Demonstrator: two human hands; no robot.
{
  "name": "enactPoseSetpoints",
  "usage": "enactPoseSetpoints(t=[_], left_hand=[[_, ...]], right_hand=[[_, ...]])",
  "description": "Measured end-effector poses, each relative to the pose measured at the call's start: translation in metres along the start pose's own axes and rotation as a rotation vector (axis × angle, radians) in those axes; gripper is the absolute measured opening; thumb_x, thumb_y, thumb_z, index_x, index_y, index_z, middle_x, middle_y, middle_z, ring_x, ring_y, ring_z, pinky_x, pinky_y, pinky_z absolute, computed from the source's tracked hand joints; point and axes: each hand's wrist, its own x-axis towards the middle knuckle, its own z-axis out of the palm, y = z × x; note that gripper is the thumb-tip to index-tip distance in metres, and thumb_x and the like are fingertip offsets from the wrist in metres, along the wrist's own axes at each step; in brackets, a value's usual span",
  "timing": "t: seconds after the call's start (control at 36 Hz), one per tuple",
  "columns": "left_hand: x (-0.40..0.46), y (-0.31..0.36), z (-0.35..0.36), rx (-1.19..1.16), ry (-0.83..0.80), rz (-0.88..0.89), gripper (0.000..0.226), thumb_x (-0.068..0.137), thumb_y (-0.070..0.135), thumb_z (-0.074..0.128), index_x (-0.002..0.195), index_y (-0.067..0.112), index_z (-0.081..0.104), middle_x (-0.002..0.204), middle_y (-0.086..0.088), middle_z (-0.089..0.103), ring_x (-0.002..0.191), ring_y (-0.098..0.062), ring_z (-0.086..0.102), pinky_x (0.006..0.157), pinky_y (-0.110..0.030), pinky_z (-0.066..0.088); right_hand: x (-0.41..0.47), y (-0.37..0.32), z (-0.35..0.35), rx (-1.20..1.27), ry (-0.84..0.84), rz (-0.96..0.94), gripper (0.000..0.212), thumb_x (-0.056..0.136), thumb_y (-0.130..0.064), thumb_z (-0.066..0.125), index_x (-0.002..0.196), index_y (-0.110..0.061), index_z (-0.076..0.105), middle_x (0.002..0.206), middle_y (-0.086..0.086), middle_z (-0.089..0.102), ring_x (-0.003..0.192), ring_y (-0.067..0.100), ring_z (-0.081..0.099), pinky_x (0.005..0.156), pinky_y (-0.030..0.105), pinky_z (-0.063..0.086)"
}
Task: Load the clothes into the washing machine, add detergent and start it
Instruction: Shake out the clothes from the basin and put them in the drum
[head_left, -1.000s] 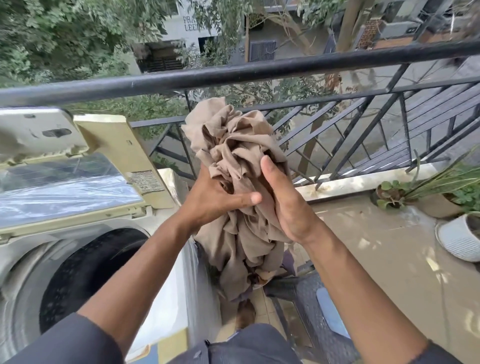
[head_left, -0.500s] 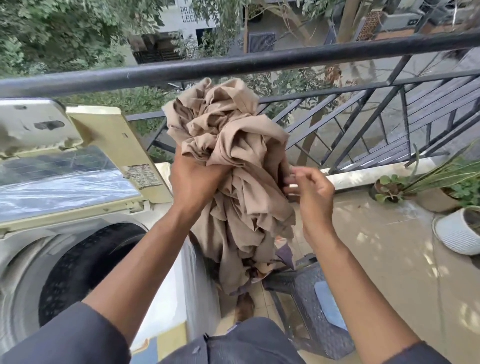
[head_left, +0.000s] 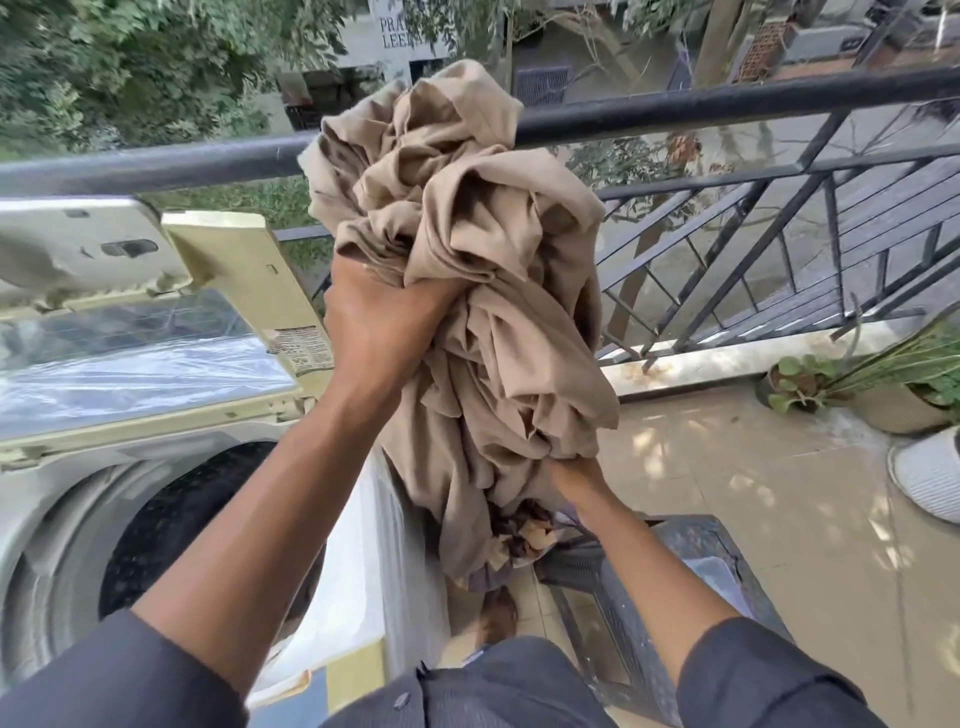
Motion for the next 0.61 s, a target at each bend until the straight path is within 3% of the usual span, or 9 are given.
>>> enactPoseSetpoints(t=[0.06,0.11,0.17,0.25,0.33,0.44,0.53,0.61], left_hand=[[0.002,-0.006,-0.001,0.039,0.013,-0.012,0.067,0.057,0.063,0.095,0.116,0.038,0.077,0.110,0.021,0.079,0.108,-0.003,0.074,0.100,-0.041,0.060],[0.003,-0.013,-0.002,0.110,0.020,-0.023,0.074,0.056,0.070,0.091,0.121,0.039,0.074,0.113,0.021,0.078,0.109,-0.004,0.072,0.101,-0.040,0.059],[0.002,-0.019,-0.003,0.173,0.021,-0.030,0.084,0.054,0.077,0.087,0.127,0.040,0.070,0.117,0.021,0.076,0.111,-0.005,0.071,0.101,-0.038,0.058],[-0.001,-0.028,-0.002,0.253,0.016,-0.035,0.092,0.056,0.078,0.084,0.136,0.038,0.064,0.121,0.020,0.075,0.113,-0.009,0.071,0.100,-0.039,0.059],[-0.007,-0.038,0.001,0.312,0.004,-0.010,0.092,0.063,0.065,0.087,0.141,0.031,0.054,0.122,0.013,0.074,0.113,-0.019,0.070,0.091,-0.035,0.055],[-0.016,-0.051,0.006,0.416,-0.042,0.040,0.081,0.076,0.045,0.088,0.142,0.025,0.044,0.123,-0.002,0.073,0.113,-0.038,0.067,0.082,-0.033,0.042],[-0.024,-0.056,0.006,0.472,-0.093,0.110,0.077,0.076,0.051,0.081,0.137,0.025,0.042,0.121,-0.004,0.071,0.110,-0.039,0.068,0.079,-0.034,0.041],[-0.027,-0.061,0.006,0.485,-0.148,0.131,0.077,0.074,0.051,0.080,0.137,0.026,0.043,0.120,-0.002,0.072,0.110,-0.038,0.068,0.081,-0.038,0.047]], right_hand=[[-0.002,-0.002,-0.009,0.078,0.024,0.046,0.031,0.100,-0.033,0.060,0.126,-0.015,0.059,0.120,0.015,0.067,0.106,0.031,0.064,0.082,0.041,0.056],[-0.001,0.000,-0.025,0.164,0.089,0.046,0.026,0.101,-0.023,0.057,0.124,-0.012,0.059,0.117,0.017,0.068,0.098,0.029,0.063,0.073,0.036,0.049],[-0.003,-0.001,-0.044,0.278,0.143,0.048,0.031,0.099,-0.015,0.057,0.129,-0.009,0.060,0.119,0.018,0.069,0.097,0.028,0.064,0.078,0.041,0.050],[-0.020,-0.016,-0.073,0.363,0.208,-0.027,0.035,0.093,-0.021,0.064,0.127,-0.016,0.066,0.113,0.013,0.073,0.101,0.031,0.069,0.080,0.045,0.056],[-0.046,-0.041,-0.098,0.431,0.261,-0.132,0.016,0.092,-0.008,0.060,0.104,-0.013,0.069,0.099,0.016,0.072,0.091,0.030,0.070,0.070,0.039,0.052],[-0.083,-0.078,-0.116,0.447,0.248,-0.286,0.038,0.093,0.004,0.049,0.074,-0.021,0.072,0.081,0.003,0.072,0.076,0.017,0.066,0.066,0.031,0.051],[-0.110,-0.105,-0.123,0.482,0.225,-0.419,0.022,0.090,-0.008,0.056,0.075,-0.017,0.069,0.074,-0.001,0.070,0.071,0.015,0.064,0.057,0.022,0.047],[-0.130,-0.128,-0.126,0.531,0.190,-0.541,0.035,0.093,0.006,0.050,0.075,-0.018,0.066,0.067,-0.010,0.067,0.066,0.007,0.060,0.055,0.018,0.046]])
